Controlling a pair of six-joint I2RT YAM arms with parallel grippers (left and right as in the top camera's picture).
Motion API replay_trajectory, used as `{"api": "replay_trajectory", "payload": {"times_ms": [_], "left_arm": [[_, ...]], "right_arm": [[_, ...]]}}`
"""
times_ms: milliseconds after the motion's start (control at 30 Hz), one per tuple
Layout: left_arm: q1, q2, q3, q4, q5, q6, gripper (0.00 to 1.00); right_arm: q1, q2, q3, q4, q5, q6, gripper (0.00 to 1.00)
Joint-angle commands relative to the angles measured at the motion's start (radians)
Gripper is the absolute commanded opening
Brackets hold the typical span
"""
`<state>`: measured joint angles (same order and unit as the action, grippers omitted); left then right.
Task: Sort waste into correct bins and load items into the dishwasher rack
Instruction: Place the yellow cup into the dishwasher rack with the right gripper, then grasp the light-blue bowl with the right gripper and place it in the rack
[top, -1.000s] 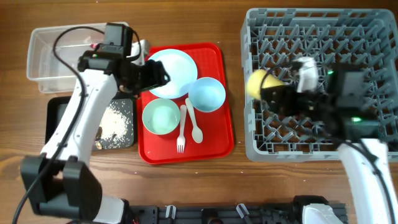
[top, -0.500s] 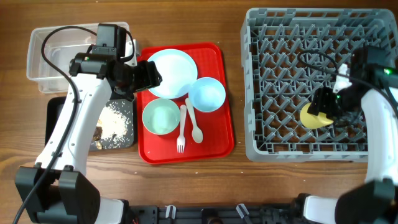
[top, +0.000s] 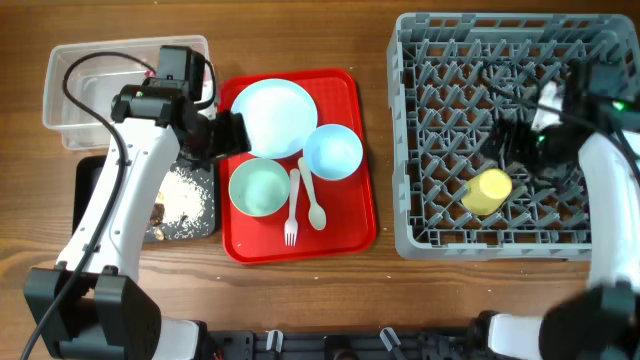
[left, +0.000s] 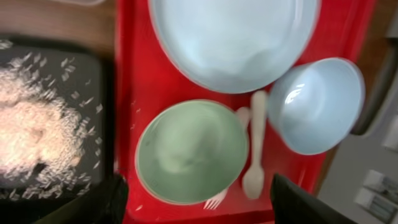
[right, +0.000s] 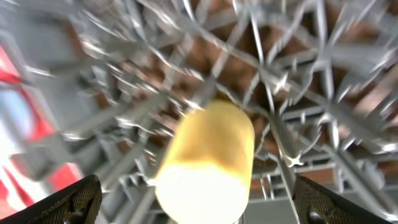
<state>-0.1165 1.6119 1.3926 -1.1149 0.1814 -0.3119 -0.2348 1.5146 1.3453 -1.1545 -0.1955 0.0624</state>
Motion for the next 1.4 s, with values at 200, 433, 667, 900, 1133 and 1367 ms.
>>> {"api": "replay_trajectory", "payload": {"times_ms": [200, 433, 667, 900, 1133, 1367], "left_arm": [[0.058, -0.048, 0.003, -0.079, -0.235, -0.232, 0.77], [0.063, -0.053, 0.003, -0.079, -0.235, -0.227, 0.78], [0.063, -0.053, 0.003, -0.079, -0.235, -0.227, 0.78], [0.063, -0.053, 0.003, -0.079, -0.235, -0.227, 0.78], [0.063, -0.053, 0.003, -0.071, -0.235, -0.227, 0.78], [0.063, -0.053, 0.003, -0.068, -0.235, -0.227, 0.78]], "right_arm": [[0.537, -0.040, 0.041, 0.302, -0.060, 0.028, 0.89], [0.684, 0.347, 0.041, 0.404, 0.057, 0.207, 0.69], [0.683, 0.504, 0.041, 0.432, 0.091, 0.285, 0.16], [0.678, 0.273, 0.080, 0.441, 0.362, 0.278, 0.04], [0.644, 0.098, 0.082, 0.776, 0.980, -0.199, 0.04], [0.528, 0.219, 0.081, 1.259, 1.271, -0.643, 0.04]]}}
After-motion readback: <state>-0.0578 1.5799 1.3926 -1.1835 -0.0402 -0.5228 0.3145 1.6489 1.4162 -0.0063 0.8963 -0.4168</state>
